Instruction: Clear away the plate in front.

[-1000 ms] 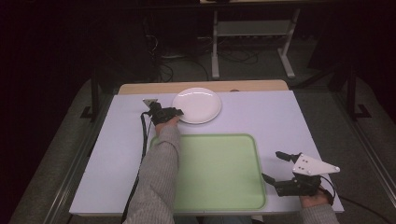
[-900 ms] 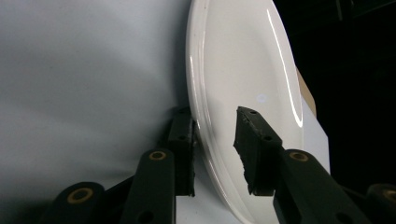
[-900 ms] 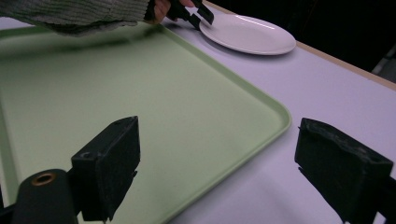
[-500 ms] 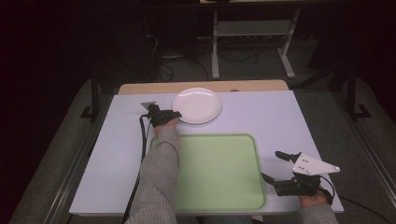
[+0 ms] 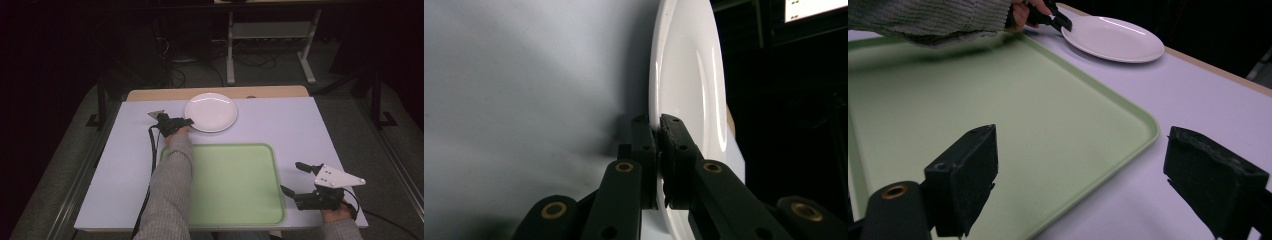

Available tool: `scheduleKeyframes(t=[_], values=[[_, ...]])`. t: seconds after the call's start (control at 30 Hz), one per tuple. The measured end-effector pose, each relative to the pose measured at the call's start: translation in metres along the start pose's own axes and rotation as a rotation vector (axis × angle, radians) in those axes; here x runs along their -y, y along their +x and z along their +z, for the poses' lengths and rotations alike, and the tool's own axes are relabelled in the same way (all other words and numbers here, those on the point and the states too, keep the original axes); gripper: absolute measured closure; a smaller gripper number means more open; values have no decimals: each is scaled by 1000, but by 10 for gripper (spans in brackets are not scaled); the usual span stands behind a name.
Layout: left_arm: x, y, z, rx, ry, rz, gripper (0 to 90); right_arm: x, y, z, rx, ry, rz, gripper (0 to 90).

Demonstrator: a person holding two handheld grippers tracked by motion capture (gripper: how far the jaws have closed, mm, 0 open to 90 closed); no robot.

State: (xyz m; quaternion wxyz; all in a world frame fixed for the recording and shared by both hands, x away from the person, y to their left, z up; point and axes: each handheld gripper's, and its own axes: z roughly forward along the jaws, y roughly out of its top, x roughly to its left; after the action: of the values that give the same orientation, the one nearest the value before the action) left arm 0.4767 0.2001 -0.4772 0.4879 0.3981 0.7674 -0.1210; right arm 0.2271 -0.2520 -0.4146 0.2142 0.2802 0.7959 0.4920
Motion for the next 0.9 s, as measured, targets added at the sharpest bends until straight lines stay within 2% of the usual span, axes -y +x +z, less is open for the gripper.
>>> scheduleKeyframes(t=[0.1, 0.17, 0.43, 0.73, 0.9], values=[[1, 0, -1, 40, -14, -34, 870, 0, 0, -1, 3, 0, 3, 135], [1, 0, -1, 50, -12, -49, 867, 1, 0, -1, 5, -1, 8, 135], [1, 2, -2, 75, -14, -61, 861, 2, 0, -3, 11, 0, 13, 135], [-6, 3, -14, 110, -34, -40, 862, 2, 0, -3, 10, 7, 8, 135], [-11, 0, -25, 102, -29, 21, 862, 3, 0, -3, 13, 9, 6, 135]])
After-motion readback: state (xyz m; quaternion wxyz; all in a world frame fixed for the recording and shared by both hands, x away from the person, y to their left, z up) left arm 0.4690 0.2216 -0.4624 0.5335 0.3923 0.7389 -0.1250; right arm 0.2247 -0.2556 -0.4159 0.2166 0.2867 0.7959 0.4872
